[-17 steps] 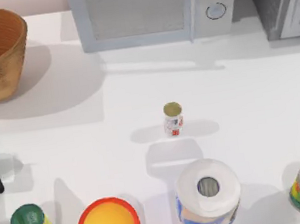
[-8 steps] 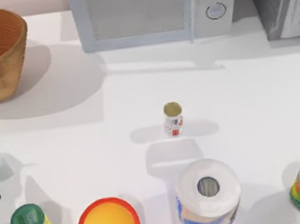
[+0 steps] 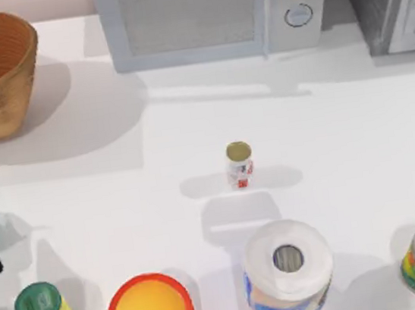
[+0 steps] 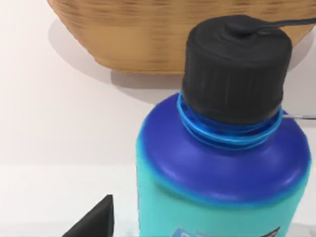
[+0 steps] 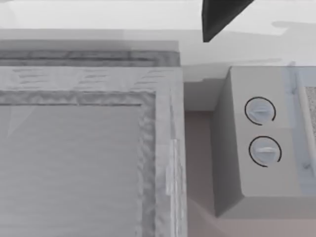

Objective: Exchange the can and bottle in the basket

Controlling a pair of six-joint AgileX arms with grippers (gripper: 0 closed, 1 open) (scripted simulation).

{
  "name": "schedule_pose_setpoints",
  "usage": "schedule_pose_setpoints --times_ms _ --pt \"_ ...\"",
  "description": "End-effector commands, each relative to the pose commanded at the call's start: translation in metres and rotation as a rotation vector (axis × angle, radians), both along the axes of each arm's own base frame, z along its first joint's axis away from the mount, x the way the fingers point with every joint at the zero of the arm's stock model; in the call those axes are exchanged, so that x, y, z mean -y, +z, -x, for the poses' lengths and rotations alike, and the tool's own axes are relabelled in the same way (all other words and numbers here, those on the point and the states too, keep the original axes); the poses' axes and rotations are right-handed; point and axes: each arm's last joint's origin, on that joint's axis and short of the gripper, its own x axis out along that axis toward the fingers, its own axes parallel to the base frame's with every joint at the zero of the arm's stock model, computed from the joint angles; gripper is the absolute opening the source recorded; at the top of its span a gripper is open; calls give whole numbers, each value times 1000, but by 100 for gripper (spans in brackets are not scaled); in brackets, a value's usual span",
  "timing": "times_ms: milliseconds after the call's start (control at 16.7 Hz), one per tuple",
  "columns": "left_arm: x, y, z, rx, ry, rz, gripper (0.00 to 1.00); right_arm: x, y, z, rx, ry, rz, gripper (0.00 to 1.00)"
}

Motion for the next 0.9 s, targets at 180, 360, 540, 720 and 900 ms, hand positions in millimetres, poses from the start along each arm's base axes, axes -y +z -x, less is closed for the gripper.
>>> schedule_pose_setpoints --times_ms 180,360,540,720,900 --pt "5 -1 -17 3 -1 0 100 0 0 0 0 0 0 100" --pt "5 -7 -38 3 -1 0 100 0 0 0 0 0 0 100" --pt "0 -15 -50 1 1 0 100 0 0 0 0 0 0 100" --pt "-3 -18 -52 -1 2 0 100 0 0 0 0 0 0 100" --pt "-3 -18 -52 -1 2 0 92 0 0 0 0 0 0 100"
